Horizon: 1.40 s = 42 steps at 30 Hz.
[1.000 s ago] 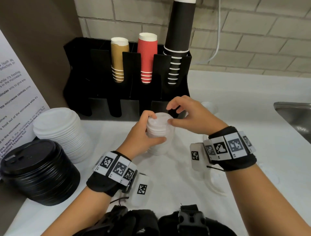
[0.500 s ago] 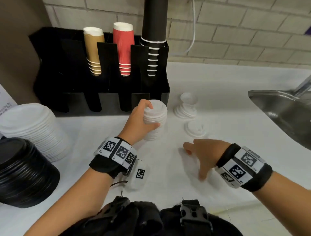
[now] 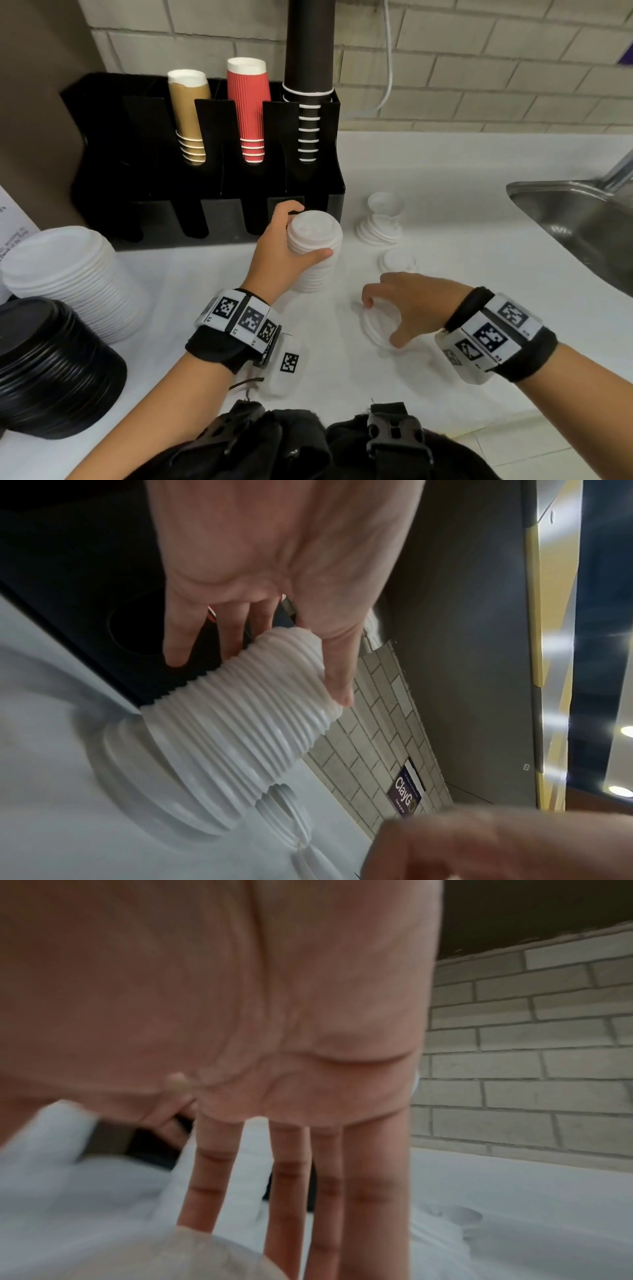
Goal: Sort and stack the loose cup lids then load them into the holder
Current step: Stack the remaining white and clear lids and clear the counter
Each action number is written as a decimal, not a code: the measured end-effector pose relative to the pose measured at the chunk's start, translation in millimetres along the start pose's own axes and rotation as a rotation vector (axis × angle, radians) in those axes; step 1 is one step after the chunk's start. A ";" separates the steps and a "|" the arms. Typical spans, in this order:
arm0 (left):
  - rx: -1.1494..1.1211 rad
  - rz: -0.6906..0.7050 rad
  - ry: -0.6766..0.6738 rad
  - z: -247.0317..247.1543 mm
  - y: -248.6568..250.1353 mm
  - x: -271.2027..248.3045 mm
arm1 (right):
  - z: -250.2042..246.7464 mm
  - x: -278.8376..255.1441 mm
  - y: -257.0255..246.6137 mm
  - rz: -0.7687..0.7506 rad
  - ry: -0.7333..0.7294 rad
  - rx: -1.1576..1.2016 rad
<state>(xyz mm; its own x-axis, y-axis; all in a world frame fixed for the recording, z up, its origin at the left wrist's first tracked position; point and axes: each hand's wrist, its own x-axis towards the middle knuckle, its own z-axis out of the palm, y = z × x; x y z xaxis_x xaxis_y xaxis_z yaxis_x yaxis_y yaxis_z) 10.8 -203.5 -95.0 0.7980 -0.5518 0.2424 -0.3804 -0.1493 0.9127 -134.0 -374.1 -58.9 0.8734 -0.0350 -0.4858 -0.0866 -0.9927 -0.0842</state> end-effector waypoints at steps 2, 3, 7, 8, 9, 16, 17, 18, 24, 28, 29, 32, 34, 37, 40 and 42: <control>-0.022 -0.034 0.018 0.1 -0.9 -0.3 | -21.8 -2.8 4.4 0.006 0.074 0.090; -0.025 -0.040 0.027 0.9 -1.4 -0.1 | -35.4 -4.1 7.5 0.001 0.142 0.156; -0.043 -0.047 0.057 2.2 -0.3 0.5 | -81.3 1.2 11.6 -0.083 0.461 0.373; -0.048 -0.049 0.059 2.0 0.1 0.8 | -87.3 5.8 8.5 -0.105 0.510 0.403; -0.051 -0.052 0.060 1.9 0.3 1.1 | -91.4 11.2 3.8 -0.127 0.549 0.422; -0.080 -0.064 0.079 5.2 -2.2 4.1 | -96.0 48.3 -37.5 -0.245 0.575 0.324; -0.074 -0.062 0.082 5.1 -2.5 4.5 | -95.4 51.9 -40.0 -0.247 0.564 0.305; -0.070 -0.063 0.084 5.1 -2.9 4.8 | -94.7 54.9 -41.5 -0.243 0.551 0.284; -0.088 -0.077 0.086 4.3 -3.8 3.1 | -89.9 61.1 -36.6 -0.213 0.507 0.275; -0.094 -0.064 0.088 5.0 -2.6 1.2 | -86.5 62.8 -32.8 -0.231 0.508 0.316; -0.101 -0.060 0.085 4.5 -2.4 0.6 | -86.1 63.5 -32.4 -0.232 0.502 0.321; -0.105 -0.044 0.064 2.2 0.1 -1.1 | -85.0 65.6 -31.6 -0.224 0.491 0.331; -0.092 -0.022 0.059 1.6 1.1 -1.1 | -84.7 64.8 -31.2 -0.215 0.486 0.339; -0.082 0.001 0.057 1.6 0.2 0.2 | -86.0 57.3 -21.7 -0.209 0.492 0.410; -0.055 -0.004 0.046 0.5 -1.5 2.6 | -90.1 42.9 6.0 -0.086 0.582 0.520; -0.044 -0.012 0.032 0.3 -1.8 3.9 | -89.5 33.4 29.8 0.052 0.557 0.477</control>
<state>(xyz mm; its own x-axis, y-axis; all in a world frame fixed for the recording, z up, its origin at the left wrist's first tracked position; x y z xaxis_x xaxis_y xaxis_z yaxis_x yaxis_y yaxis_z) 14.5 -205.6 -95.8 0.8169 -0.5239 0.2413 -0.3506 -0.1189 0.9289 -64.5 -415.2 0.3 0.9655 -0.2602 0.0039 -0.2228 -0.8344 -0.5041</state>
